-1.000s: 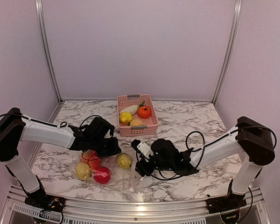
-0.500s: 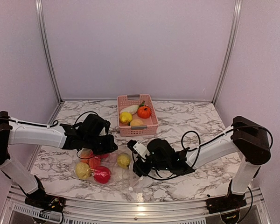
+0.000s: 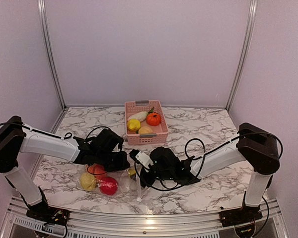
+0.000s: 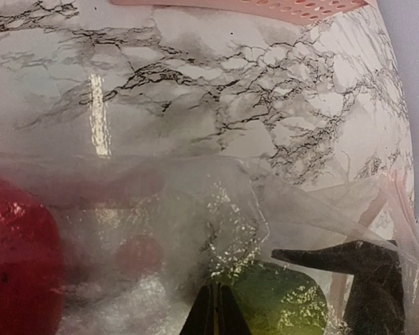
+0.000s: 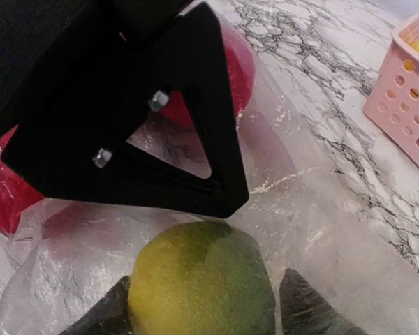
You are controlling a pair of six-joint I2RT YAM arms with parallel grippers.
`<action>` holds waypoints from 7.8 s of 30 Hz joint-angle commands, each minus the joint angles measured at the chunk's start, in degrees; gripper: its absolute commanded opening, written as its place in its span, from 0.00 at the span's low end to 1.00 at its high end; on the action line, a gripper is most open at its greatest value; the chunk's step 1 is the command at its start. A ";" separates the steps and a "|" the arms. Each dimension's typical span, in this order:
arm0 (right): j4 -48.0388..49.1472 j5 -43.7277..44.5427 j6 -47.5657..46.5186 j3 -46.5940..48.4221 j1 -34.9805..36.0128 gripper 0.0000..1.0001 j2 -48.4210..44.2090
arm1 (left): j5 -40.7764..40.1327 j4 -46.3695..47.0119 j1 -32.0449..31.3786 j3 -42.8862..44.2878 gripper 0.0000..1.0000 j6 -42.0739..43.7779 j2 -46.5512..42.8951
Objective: Open the zip-top bag and remove the fake food
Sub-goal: Pick up the fake fruit from the zipper food storage bag, then place the fake fruit in the bin, then adjust the fake fruit in the zipper food storage bag.
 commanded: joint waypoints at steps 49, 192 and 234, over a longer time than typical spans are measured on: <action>-28.55 4.31 10.65 -1.70 -6.01 0.31 -31.96 | -1.06 1.89 0.37 0.02 0.05 1.71 -4.82; -11.25 -9.19 2.30 -3.51 1.78 0.77 -8.77 | 0.49 -28.98 -1.36 -11.50 0.05 3.84 -34.12; -10.19 -7.34 -1.41 -3.24 1.87 0.82 -9.72 | -0.22 -20.49 -4.15 -9.89 0.05 5.51 -22.66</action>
